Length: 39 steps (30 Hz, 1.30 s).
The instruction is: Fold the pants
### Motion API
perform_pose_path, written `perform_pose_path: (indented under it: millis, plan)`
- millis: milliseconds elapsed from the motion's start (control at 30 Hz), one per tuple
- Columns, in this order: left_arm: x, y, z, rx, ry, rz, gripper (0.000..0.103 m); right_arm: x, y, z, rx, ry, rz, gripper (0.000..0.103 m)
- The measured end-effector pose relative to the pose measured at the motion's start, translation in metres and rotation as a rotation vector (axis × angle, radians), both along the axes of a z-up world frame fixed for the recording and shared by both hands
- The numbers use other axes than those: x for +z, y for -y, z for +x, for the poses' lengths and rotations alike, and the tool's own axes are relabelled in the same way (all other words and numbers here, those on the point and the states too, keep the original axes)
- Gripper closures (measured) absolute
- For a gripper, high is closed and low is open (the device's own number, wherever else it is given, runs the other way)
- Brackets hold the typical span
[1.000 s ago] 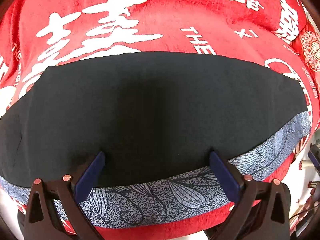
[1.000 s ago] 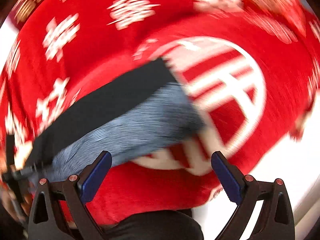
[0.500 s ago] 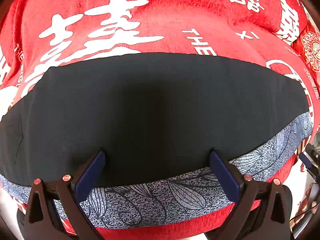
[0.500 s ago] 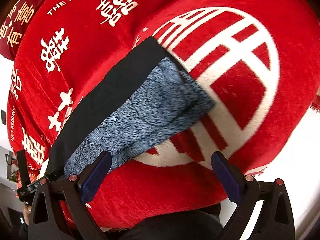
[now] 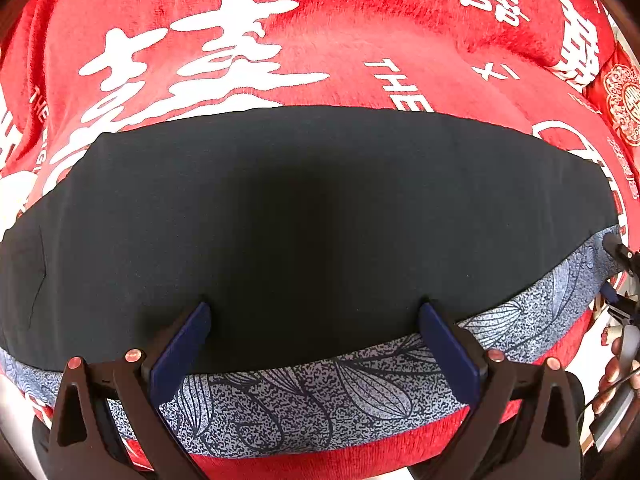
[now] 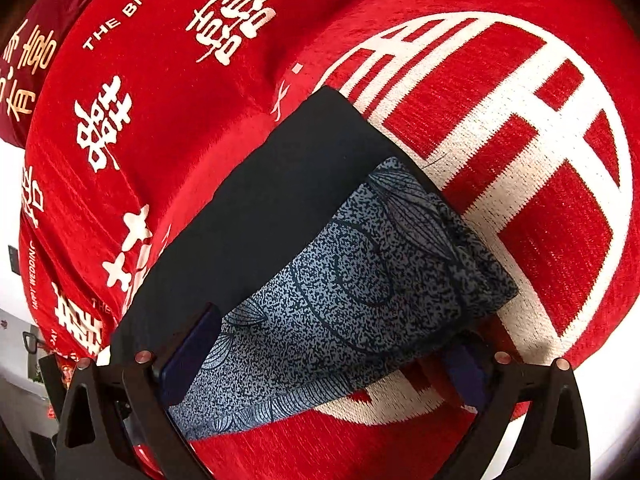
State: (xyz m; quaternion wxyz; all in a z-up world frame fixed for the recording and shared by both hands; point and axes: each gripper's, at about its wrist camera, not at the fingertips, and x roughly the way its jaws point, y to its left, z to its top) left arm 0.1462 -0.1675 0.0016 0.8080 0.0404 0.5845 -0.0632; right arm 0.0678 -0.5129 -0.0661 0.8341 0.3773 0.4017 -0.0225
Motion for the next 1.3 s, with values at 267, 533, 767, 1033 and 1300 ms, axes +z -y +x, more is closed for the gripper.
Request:
perform_pose_path:
  millis: [267, 533, 767, 1033, 1300]
  plan:
    - [0.001, 0.000, 0.000, 0.001, 0.003, 0.000, 0.000, 0.016, -0.020, 0.010, 0.030, 0.017, -0.079, 0.001]
    - [0.001, -0.001, 0.000, 0.001, 0.008, -0.003, 0.000, -0.009, -0.012, 0.030, 0.012, -0.107, -0.036, 0.000]
    - [0.001, 0.000, 0.000, 0.004, 0.004, -0.001, 0.000, -0.008, -0.015, 0.036, 0.009, -0.155, -0.044, 0.000]
    - [0.001, 0.000, 0.002, 0.004, 0.002, -0.003, 0.000, 0.022, -0.017, 0.030, 0.032, -0.087, -0.106, 0.075]
    - [0.019, -0.005, 0.022, 0.103, -0.077, -0.157, 0.002, 0.089, -0.046, 0.010, 0.074, 0.089, -0.290, 0.081]
